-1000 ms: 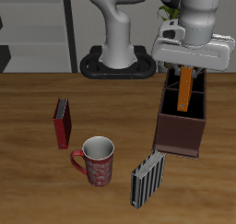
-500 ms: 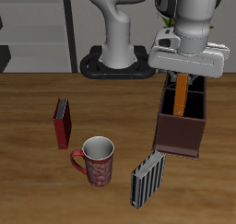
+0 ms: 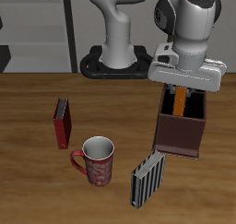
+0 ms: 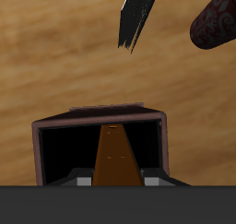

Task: Place the orange book into the left desk caddy's right compartment

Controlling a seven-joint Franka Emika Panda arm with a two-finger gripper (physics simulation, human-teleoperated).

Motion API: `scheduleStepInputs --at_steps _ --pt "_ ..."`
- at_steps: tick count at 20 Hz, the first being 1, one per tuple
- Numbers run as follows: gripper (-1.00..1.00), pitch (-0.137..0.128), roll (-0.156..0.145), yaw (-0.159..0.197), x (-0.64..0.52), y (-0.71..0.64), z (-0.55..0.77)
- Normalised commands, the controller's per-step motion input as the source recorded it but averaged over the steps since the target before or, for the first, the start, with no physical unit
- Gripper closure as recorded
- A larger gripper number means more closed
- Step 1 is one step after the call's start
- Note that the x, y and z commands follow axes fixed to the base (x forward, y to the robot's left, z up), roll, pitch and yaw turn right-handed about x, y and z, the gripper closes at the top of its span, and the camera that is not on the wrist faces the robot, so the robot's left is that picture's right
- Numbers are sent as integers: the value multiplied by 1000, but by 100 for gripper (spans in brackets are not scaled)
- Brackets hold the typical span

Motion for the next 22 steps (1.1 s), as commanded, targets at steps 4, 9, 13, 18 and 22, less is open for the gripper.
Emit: scheduleStepInputs --at_steps 4,9,13,18,22 --pt "100 16 42 -7 -140 149 -339" --pt "100 51 12 10 109 51 -493" --pt "100 53 -8 -2 116 -50 -520" --pt "100 25 6 16 -153 112 -515" --pt "-100 46 112 0 -186 186 -181"
